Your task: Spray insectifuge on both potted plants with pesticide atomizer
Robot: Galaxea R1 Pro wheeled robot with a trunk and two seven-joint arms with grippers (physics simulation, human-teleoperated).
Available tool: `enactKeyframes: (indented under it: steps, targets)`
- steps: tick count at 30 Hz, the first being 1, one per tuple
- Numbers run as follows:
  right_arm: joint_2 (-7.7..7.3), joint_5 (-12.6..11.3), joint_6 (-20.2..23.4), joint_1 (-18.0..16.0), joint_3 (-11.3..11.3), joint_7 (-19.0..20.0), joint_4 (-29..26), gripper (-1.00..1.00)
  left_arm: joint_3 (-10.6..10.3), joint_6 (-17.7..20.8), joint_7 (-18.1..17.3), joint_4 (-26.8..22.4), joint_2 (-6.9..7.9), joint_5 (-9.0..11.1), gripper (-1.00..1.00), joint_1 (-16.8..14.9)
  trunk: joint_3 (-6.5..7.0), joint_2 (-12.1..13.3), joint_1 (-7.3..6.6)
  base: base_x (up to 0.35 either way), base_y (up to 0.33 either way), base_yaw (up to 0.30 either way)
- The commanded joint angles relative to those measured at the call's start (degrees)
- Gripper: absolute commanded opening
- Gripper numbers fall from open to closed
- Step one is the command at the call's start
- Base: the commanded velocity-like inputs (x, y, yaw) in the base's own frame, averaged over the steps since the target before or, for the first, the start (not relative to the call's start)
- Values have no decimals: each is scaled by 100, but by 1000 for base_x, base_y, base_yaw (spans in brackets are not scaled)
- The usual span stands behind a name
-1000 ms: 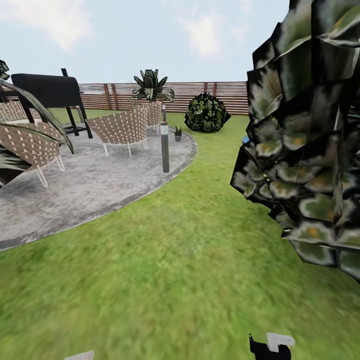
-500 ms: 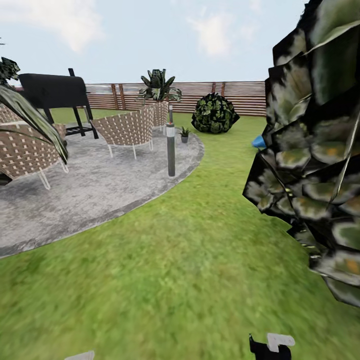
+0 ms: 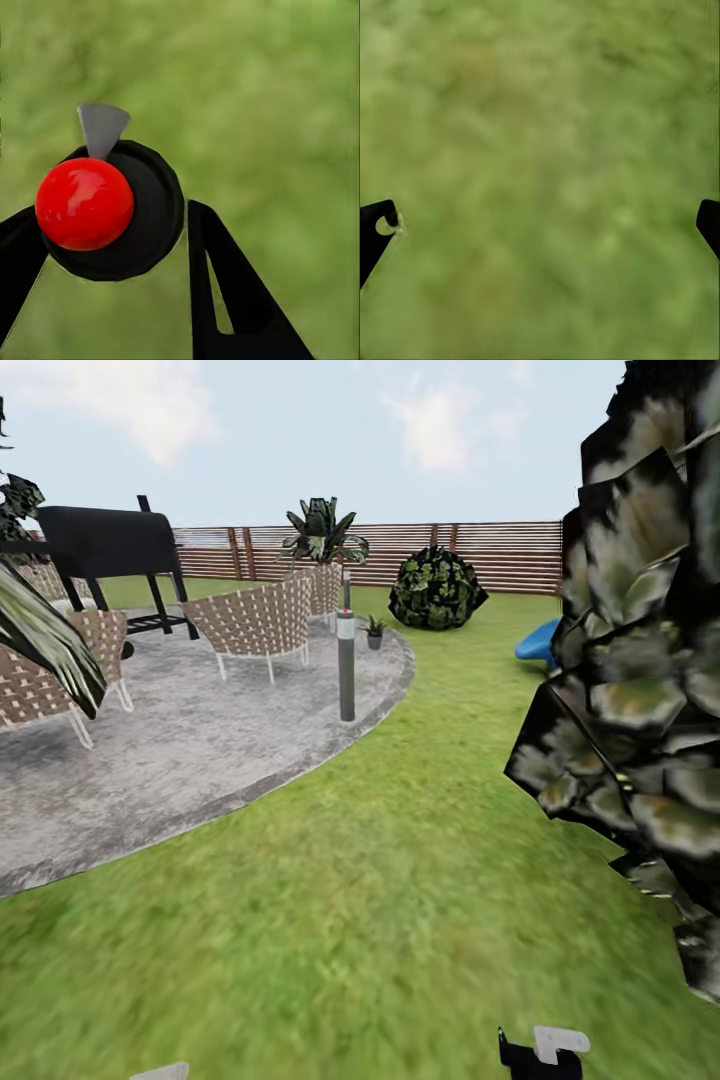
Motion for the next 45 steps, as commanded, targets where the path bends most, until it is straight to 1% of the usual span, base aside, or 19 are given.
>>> enactKeyframes:
  steps: [1, 8, 45]
  targets:
    - [0, -51, -14, -2, 48, -10, 2, 100, 9, -21, -4, 7, -1, 16, -100, -4, -5, -2, 2, 339, 0, 231]
    - [-1, -51, -13, -2, 48, -14, 2, 100, 9, -21, -3, 7, -1, 16, -100, -4, -5, -2, 2, 340, 0, 173]
    - [-1, -51, -16, -2, 48, -7, 2, 100, 9, -21, -7, 7, -1, 16, -100, -6, -5, -2, 2, 339, 0, 13]
